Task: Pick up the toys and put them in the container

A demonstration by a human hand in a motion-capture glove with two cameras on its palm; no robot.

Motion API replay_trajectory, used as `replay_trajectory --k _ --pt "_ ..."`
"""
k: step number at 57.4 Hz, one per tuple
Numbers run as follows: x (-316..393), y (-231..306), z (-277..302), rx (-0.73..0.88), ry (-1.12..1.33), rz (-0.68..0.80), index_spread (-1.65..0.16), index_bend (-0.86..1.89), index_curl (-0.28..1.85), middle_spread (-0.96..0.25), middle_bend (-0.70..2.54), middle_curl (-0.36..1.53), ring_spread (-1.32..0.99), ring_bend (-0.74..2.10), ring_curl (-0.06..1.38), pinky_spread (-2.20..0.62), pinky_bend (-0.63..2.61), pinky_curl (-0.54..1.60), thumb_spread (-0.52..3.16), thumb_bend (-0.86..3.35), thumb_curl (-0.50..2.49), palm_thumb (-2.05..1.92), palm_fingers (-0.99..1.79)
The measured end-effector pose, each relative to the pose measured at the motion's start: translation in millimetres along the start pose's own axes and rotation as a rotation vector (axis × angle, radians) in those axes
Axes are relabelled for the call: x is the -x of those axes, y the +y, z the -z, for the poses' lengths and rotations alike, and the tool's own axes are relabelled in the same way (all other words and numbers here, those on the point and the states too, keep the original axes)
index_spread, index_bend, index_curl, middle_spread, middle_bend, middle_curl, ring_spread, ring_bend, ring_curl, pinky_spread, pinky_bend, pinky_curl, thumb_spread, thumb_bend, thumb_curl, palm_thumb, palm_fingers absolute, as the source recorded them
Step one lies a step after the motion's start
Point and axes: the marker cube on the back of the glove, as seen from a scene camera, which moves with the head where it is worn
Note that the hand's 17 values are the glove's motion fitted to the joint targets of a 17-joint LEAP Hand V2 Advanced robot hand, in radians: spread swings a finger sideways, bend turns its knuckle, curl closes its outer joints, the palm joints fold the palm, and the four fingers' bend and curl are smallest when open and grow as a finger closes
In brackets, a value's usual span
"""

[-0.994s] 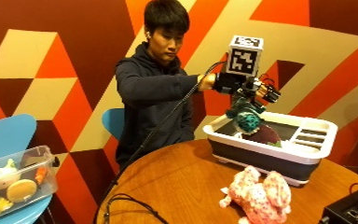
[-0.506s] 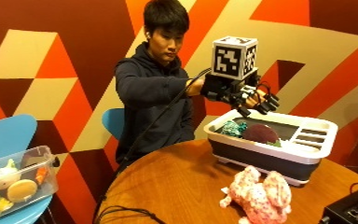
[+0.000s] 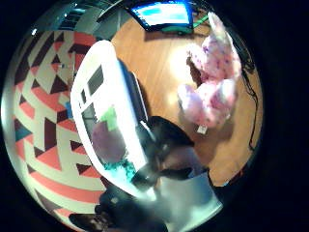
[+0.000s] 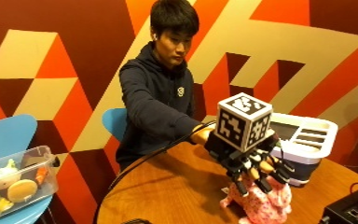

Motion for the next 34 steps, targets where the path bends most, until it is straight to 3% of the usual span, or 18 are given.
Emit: replay_trajectory --k 11,21,27,34 --pt "0 -15 -50 0.083 -0.047 0.033 -0.29 0.13 0.32 -0.02 0.07 0.22 0.01 0.16 0.28 0.07 0.87 0.40 1.26 0.04 0.32 0.16 -0.27" --pt "0 -21 -70 0.120 0.003 0.036 -0.30 0.36 0.41 -0.03 0.03 0.15 0.03 0.13 0.21 0.05 1.19 0.46 1.33 0.23 0.43 0.52 -0.09" --pt "-2 -25 -71 0.044 0.005 0.064 -0.27 0.50 0.46 -0.03 0.01 0.09 0.03 0.35 0.26 -0.04 1.29 0.47 1.36 0.31 0.50 0.66 0.09" --pt "-6 -26 -74 -0.052 0.000 0.101 -0.20 0.48 0.47 -0.06 0.10 0.07 -0.11 0.78 0.37 -0.20 1.27 0.43 1.25 0.30 0.56 0.73 0.44"
